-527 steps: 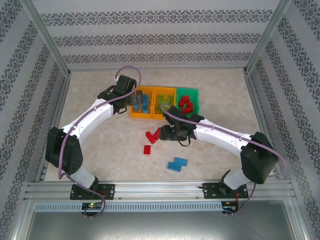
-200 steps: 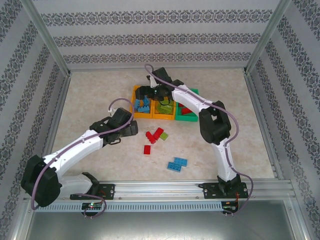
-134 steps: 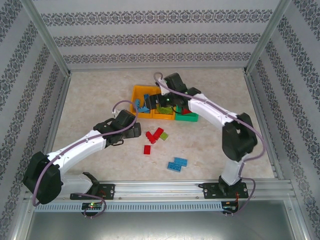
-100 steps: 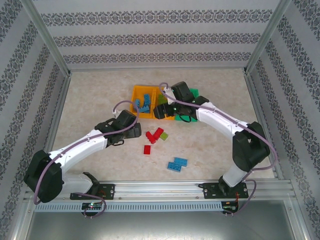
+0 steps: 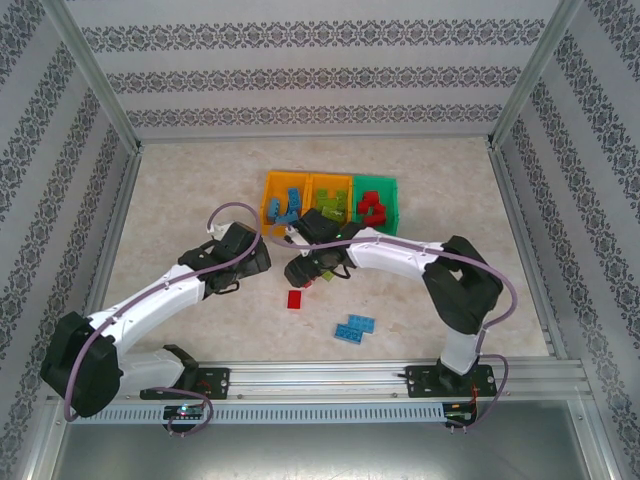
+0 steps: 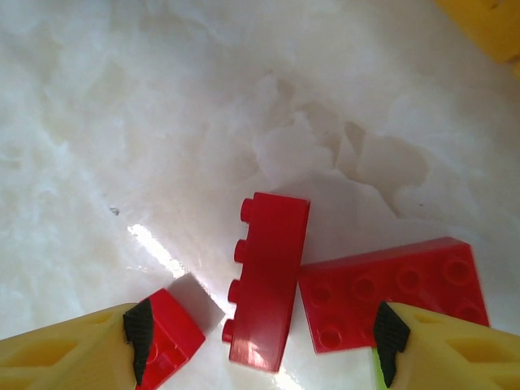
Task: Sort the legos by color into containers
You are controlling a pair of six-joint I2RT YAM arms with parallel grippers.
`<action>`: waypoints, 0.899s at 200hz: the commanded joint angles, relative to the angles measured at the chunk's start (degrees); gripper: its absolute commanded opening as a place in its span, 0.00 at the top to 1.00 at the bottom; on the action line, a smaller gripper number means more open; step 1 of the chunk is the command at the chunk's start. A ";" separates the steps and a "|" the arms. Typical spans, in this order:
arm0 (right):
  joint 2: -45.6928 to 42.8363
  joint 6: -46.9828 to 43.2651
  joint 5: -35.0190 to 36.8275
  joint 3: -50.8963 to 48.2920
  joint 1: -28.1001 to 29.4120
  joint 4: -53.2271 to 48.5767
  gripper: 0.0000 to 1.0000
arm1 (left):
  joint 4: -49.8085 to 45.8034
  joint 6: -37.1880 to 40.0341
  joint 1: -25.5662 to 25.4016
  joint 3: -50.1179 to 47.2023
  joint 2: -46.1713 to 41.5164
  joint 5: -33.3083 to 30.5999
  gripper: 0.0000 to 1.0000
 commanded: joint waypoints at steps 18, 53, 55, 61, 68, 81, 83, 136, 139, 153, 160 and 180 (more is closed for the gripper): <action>4.43 -1.76 4.37 4.42 1.50 -2.48 0.29 | -1.80 -1.69 0.87 -2.22 -2.14 -0.96 0.00; 7.86 -2.88 4.86 7.46 2.22 -3.09 0.36 | -1.92 -1.89 1.03 -2.63 -2.28 -1.01 0.01; 8.10 -2.95 4.91 7.70 2.27 -3.33 0.36 | -1.89 -1.91 1.08 -2.67 -2.25 -1.04 0.00; 8.91 -3.18 4.97 8.36 2.38 -3.75 0.38 | -1.93 -1.93 1.11 -2.65 -2.24 -1.12 0.00; 9.73 -3.42 4.98 9.00 2.47 -4.37 0.41 | -1.97 -1.82 1.06 -2.74 -2.34 -1.09 0.00; 11.16 -3.62 5.24 9.99 2.66 -5.27 0.45 | -1.97 -1.89 1.18 -2.81 -2.48 -1.20 0.00; 11.25 -3.66 5.35 10.13 2.71 -5.43 0.46 | -1.97 -1.87 1.20 -2.84 -2.45 -1.20 0.00; 14.81 -3.72 6.66 12.67 2.84 -7.84 0.53 | -4.15 -2.56 1.40 -4.08 -5.21 -3.34 0.00; 14.87 -3.68 6.65 12.62 2.84 -7.90 0.54 | -4.17 -2.64 1.46 -4.28 -5.55 -3.45 0.00; 14.88 -3.20 6.53 12.17 2.76 -7.55 0.58 | -3.84 -3.00 1.62 -5.03 -6.96 -3.54 0.00; 14.91 -2.90 6.26 11.91 2.79 -7.29 0.60 | -3.75 -3.09 1.71 -5.32 -7.39 -3.58 0.00; 14.44 -2.11 5.95 11.53 2.84 -6.57 0.67 | -3.80 -3.27 1.86 -5.77 -8.20 -3.56 0.00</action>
